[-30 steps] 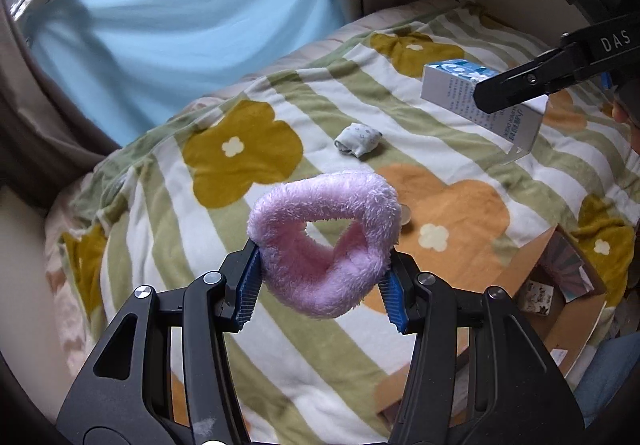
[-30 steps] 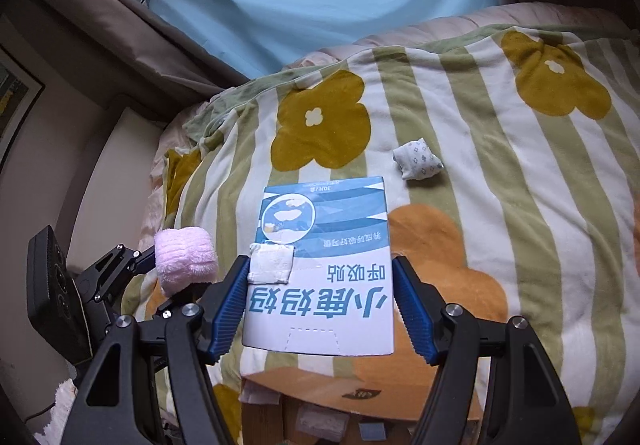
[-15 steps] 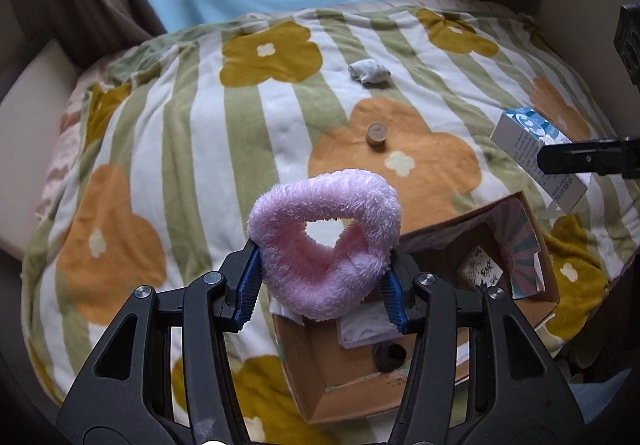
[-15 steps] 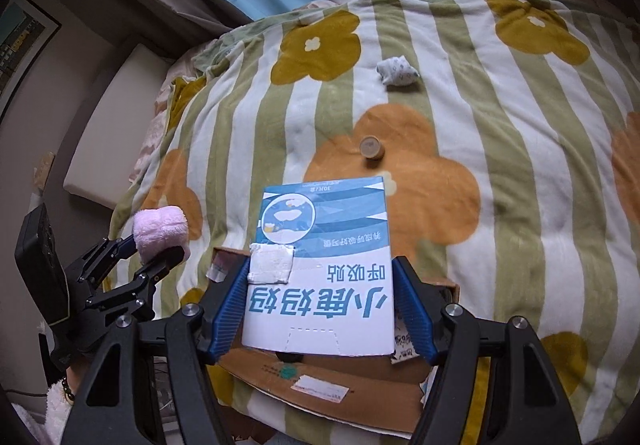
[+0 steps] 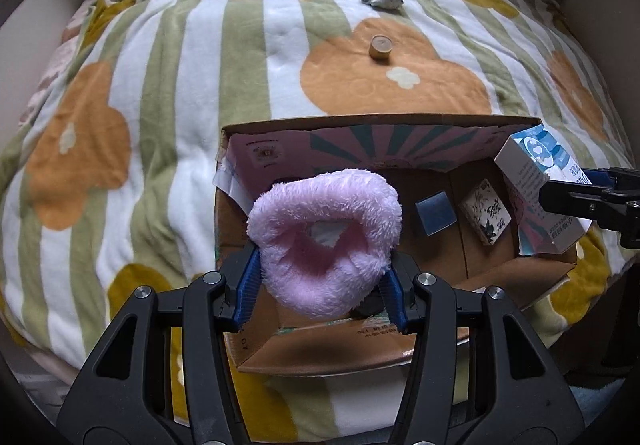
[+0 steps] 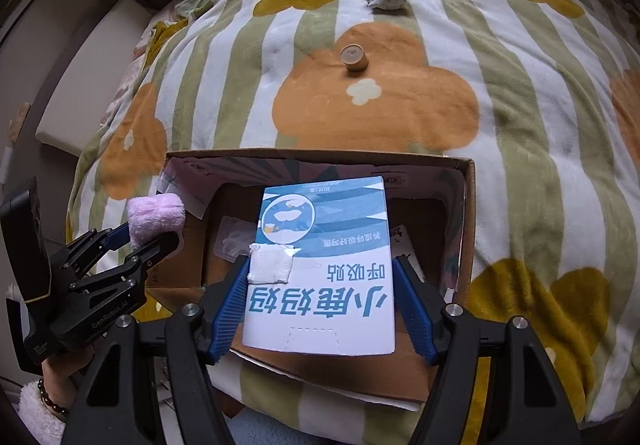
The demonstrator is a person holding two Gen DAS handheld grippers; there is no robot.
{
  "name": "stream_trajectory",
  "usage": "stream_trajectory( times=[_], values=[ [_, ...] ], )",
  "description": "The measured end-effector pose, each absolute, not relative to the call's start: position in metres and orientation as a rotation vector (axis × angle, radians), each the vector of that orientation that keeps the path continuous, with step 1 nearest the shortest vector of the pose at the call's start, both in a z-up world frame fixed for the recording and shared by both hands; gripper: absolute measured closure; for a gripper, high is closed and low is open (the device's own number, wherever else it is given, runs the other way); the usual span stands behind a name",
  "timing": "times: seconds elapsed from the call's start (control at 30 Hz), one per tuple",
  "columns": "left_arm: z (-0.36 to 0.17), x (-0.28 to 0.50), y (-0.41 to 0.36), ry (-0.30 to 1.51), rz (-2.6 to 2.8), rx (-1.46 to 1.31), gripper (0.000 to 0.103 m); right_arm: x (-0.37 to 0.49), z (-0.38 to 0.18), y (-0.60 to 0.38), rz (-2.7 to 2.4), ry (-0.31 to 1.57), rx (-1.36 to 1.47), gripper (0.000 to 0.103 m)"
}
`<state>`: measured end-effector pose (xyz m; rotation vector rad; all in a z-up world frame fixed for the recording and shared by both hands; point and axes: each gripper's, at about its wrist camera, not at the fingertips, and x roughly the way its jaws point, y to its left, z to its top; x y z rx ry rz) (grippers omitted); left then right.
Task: Organize objects
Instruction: 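Open the left tool to drop the pink sock while the right tool drops the white box, then move both tools back over the blanket toward the cream jar and white sock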
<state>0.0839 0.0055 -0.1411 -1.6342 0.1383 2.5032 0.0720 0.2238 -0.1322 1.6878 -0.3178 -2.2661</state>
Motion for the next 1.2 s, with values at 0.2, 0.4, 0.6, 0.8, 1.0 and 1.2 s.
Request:
stream_trajectory(
  times=[0.2,0.4,0.6,0.8,1.0,1.2],
  values=[
    [-0.135,0.084,0.005,0.117,2.500,-1.619,0.055,0.072,-0.130,0.221,-2.290,-0.272,1.693,0.037],
    [-0.131,0.084,0.006,0.106,2.498,-1.618,0.000,0.069,-0.134,0.221,-2.297,-0.251,1.740,0.030],
    [-0.122,0.090,0.008,0.104,2.474,-1.591,0.000,0.073,-0.129,0.222,-2.318,-0.212,1.729,0.020],
    [-0.121,0.094,0.011,0.147,2.463,-1.590,0.000,0.073,-0.128,0.227,-2.331,-0.202,1.740,0.020],
    [-0.118,0.086,0.011,0.135,2.463,-1.583,0.000,0.070,-0.127,0.229,-2.349,-0.185,1.744,0.020],
    [-0.112,0.074,0.016,0.105,2.453,-1.542,0.000,0.064,-0.127,0.234,-2.377,-0.192,1.778,0.020]
  ],
)
